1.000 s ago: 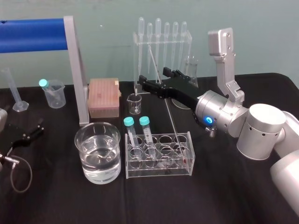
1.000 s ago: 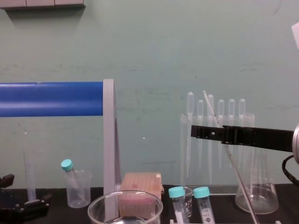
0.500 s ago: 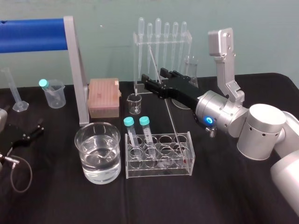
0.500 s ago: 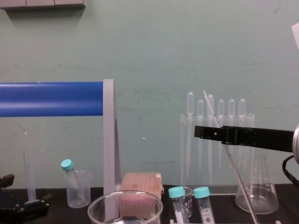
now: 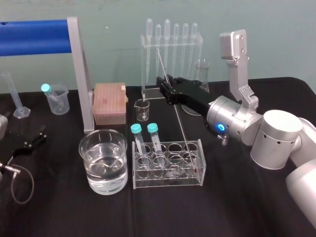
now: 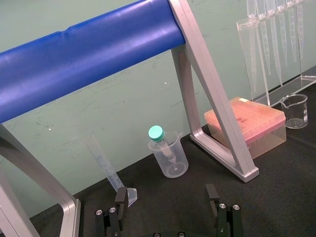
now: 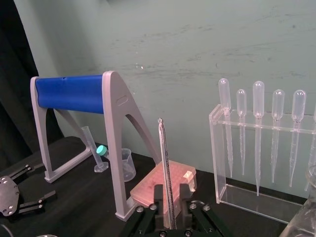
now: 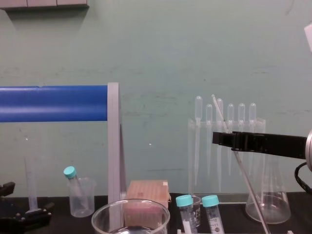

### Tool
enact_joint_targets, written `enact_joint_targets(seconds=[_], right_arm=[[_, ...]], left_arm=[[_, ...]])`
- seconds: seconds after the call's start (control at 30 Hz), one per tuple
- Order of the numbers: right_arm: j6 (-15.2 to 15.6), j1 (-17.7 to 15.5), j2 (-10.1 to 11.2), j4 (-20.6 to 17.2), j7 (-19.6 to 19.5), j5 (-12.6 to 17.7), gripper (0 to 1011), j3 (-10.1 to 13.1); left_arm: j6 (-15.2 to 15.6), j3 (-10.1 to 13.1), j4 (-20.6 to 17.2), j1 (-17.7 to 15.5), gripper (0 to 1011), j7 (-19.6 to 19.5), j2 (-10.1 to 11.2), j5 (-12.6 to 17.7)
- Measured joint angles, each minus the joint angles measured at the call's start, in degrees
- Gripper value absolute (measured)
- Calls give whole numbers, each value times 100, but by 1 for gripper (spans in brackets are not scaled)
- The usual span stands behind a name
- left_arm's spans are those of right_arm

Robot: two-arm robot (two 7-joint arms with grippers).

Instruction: Hold the thermometer with one hand and immerse one end into the beaker, then reinsert it into the test tube rack.

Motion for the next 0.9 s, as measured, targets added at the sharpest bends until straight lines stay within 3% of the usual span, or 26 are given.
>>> enact_joint_targets(seconds=[0.23,0.9], right_arm=[[0,0,1,0,-2,0,61,1],[-19,0,2,0,0,-16,53,-5]], left_arm=[[0,0,0,0,1008,0,0,0],[0,0,0,0,1008,0,0,0]])
